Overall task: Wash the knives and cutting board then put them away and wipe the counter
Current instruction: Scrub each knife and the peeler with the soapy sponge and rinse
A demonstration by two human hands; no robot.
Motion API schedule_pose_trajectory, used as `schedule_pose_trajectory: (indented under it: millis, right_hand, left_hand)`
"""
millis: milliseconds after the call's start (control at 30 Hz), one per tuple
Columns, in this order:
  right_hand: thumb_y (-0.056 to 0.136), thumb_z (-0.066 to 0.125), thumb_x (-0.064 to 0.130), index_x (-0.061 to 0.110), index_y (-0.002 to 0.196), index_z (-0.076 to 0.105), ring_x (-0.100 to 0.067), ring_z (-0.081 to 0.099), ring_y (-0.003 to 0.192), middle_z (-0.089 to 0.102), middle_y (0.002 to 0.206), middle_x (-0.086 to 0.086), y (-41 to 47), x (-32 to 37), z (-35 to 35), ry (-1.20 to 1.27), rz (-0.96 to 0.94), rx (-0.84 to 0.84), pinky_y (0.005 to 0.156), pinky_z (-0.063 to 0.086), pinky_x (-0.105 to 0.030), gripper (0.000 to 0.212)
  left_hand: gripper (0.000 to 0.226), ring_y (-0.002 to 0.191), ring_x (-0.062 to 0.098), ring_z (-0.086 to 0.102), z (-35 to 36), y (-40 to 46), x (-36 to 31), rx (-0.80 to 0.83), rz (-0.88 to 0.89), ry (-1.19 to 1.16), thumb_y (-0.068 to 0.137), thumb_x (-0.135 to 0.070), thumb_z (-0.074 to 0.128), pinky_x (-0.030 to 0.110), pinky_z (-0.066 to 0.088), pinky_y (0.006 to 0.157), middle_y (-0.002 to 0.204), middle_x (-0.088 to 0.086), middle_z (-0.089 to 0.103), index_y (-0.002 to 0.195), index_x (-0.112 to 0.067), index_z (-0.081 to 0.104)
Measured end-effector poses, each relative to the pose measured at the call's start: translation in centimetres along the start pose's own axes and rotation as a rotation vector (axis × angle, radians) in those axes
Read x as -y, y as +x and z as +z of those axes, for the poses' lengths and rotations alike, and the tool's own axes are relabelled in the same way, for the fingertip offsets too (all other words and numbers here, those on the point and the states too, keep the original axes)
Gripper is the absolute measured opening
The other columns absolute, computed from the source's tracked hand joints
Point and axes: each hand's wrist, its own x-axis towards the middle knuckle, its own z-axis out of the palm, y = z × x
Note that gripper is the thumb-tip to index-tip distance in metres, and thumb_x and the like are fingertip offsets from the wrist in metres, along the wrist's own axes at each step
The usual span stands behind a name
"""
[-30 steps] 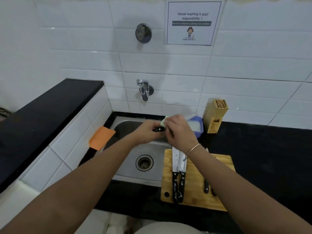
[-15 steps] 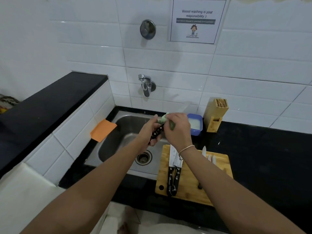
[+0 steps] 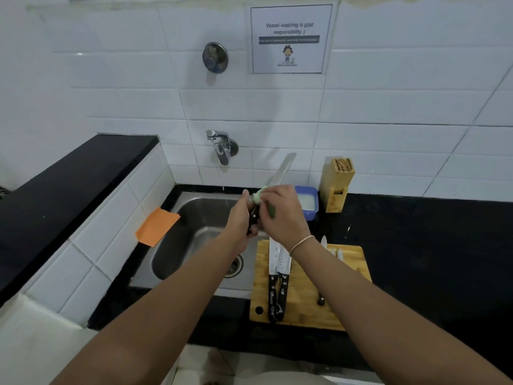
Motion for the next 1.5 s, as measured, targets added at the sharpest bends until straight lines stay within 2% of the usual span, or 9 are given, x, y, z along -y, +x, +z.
schedule_pose_trajectory:
  millis: [100,233,400,700,800,900,1033,1167,1500]
  right_hand:
    - [0.08,0.069,-0.003,0.001,0.092,0.074,-0.023,0.052,0.098,0.067,0.099,-0.012,-1.0,1.5,0.9,0.006,-0.057,-0.037,0.093,0.044,-0.026,0.013]
    - [0.081,0.07,0.002,0.006,0.097,0.073,-0.025,0.058,0.109,0.064,0.105,-0.009,-2.2,2.0,2.3,0.096,0.119,-0.11,0.1,0.048,-0.034,0.017]
    - [0.084,0.071,0.011,0.012,0.096,0.071,-0.013,0.061,0.09,0.064,0.098,-0.001,-2.7,2.3,2.9,0.213,0.338,-0.061,0.082,0.055,-0.03,0.012]
    - [0.088,0.07,0.022,0.02,0.085,0.073,-0.021,0.07,0.087,0.074,0.089,-0.004,2.7,1.2,5.0,0.715,1.121,-0.259,0.09,0.057,-0.052,0.004]
    - [0.083,0.071,0.025,0.013,0.083,0.074,-0.02,0.067,0.08,0.072,0.083,-0.007,2.3,0.8,5.3,0.722,1.147,-0.154,0.089,0.056,-0.056,0.013]
    - [0.085,0.073,0.017,0.009,0.081,0.071,-0.015,0.064,0.078,0.072,0.083,-0.008,2.0,0.4,5.3,0.587,1.071,-0.131,0.088,0.057,-0.048,0.01]
    - [0.084,0.071,0.011,0.019,0.083,0.062,-0.012,0.057,0.09,0.063,0.093,-0.003,1.6,0.2,5.0,0.143,0.584,-0.129,0.084,0.045,-0.018,0.012]
    - [0.086,0.069,0.008,0.006,0.096,0.071,-0.022,0.053,0.103,0.06,0.108,-0.01,1.3,-1.3,4.6,-0.085,0.256,-0.046,0.094,0.043,-0.023,0.01]
    - [0.084,0.067,0.012,0.016,0.097,0.072,-0.014,0.058,0.105,0.061,0.102,0.001,3.2,-1.5,5.9,0.08,0.707,-0.337,0.098,0.051,-0.038,0.015]
  left_hand:
    - [0.048,0.077,0.018,0.07,1.0,0.2,-0.7,0.082,-0.073,-0.199,0.106,-0.047,0.043,0.03,0.056,0.071,0.083,0.009,0.072,0.098,-0.008,0.07]
    - [0.038,0.065,0.017,0.068,1.2,0.8,-1.3,0.174,-0.181,-0.4,0.107,-0.037,0.043,0.026,0.059,0.064,0.076,0.006,0.065,0.092,-0.008,0.062]
    - [0.036,0.073,0.017,0.06,0.7,2.6,-1.3,0.117,-0.161,-0.384,0.107,-0.036,0.047,0.03,0.052,0.081,0.079,0.005,0.063,0.089,-0.009,0.063]
    - [0.039,0.078,0.024,0.068,0.1,5.1,-3.2,0.298,-0.046,-0.175,0.109,-0.04,0.04,0.033,0.059,0.069,0.085,0.008,0.067,0.1,-0.012,0.065]
    - [0.036,0.065,0.016,0.063,0.1,6.3,-3.8,0.251,-0.021,-0.14,0.108,-0.039,0.043,0.029,0.054,0.063,0.079,0.001,0.064,0.094,-0.014,0.065]
    - [0.029,0.083,0.017,0.062,0.2,7.8,-3.5,0.245,-0.025,-0.17,0.109,-0.033,0.044,0.033,0.054,0.078,0.096,0.0,0.064,0.093,-0.015,0.061]
    - [0.019,0.101,0.03,0.064,0.8,9.1,-3.0,0.335,-0.061,-0.24,0.106,-0.03,0.052,0.044,0.057,0.09,0.109,0.007,0.067,0.097,-0.014,0.056]
    - [0.011,0.092,0.027,0.071,1.1,9.9,-2.6,0.406,-0.108,-0.226,0.104,-0.024,0.058,0.043,0.061,0.084,0.104,0.01,0.075,0.097,-0.015,0.057]
    - [0.044,0.105,0.026,0.067,2.2,10.1,-2.4,0.486,-0.324,-0.257,0.107,-0.037,0.04,0.037,0.058,0.091,0.116,0.015,0.068,0.124,-0.002,0.061]
